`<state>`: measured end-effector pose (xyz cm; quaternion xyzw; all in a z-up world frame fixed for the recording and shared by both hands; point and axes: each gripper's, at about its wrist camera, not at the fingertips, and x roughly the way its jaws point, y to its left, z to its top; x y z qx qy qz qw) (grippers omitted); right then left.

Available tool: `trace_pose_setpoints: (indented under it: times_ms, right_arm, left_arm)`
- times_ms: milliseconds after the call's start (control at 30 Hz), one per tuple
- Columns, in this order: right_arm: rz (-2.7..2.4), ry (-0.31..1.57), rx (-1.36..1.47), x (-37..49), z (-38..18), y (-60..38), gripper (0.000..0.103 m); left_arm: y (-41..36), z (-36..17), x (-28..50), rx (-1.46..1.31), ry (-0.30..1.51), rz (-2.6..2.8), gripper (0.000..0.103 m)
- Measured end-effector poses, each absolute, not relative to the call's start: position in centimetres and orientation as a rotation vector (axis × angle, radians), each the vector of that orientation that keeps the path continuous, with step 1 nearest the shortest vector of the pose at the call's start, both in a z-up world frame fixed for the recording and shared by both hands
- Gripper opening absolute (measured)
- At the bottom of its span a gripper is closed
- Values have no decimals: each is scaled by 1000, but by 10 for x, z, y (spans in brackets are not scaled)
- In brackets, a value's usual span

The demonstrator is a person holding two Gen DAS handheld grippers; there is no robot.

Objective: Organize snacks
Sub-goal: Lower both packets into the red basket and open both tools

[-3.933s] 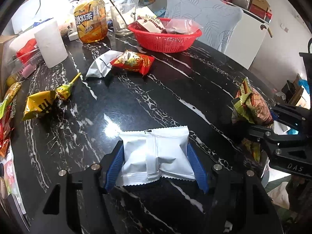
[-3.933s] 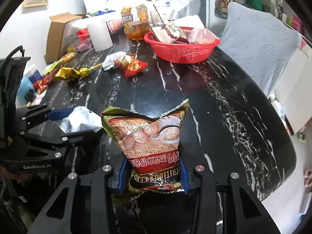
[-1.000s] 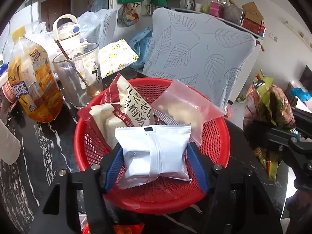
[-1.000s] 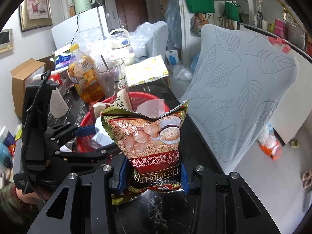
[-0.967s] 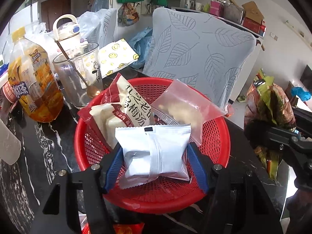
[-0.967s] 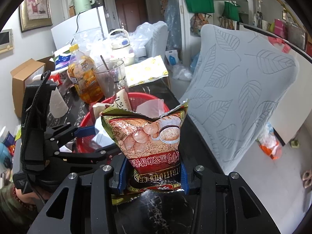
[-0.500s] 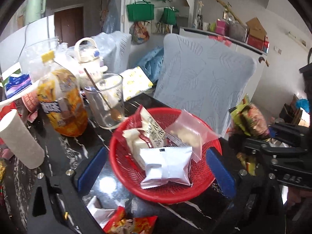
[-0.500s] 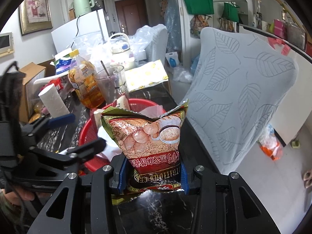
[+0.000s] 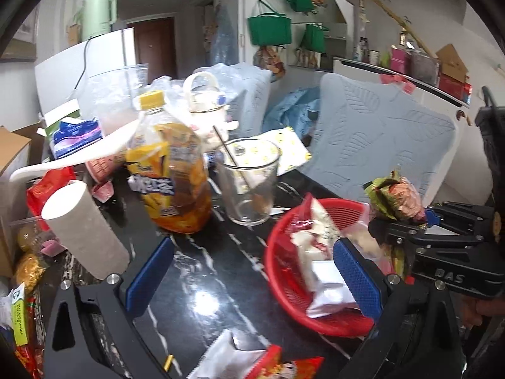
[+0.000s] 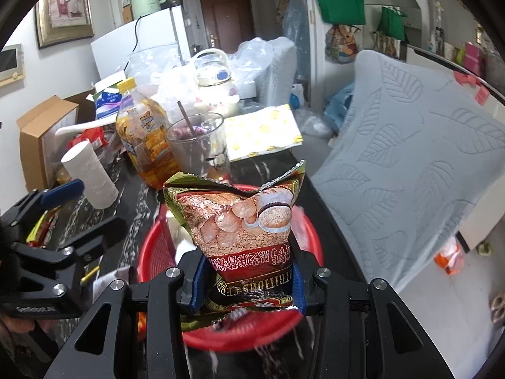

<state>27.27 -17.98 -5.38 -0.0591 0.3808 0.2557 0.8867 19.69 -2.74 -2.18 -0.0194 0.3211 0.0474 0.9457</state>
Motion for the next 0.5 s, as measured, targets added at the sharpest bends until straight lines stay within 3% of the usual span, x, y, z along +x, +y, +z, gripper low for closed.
trace_pose_setpoints:
  times_ms: [500]
  right_arm:
    - [472, 781, -295, 305, -91, -140, 42]
  left_arm:
    - [-15, -30, 201, -47, 678, 121, 102]
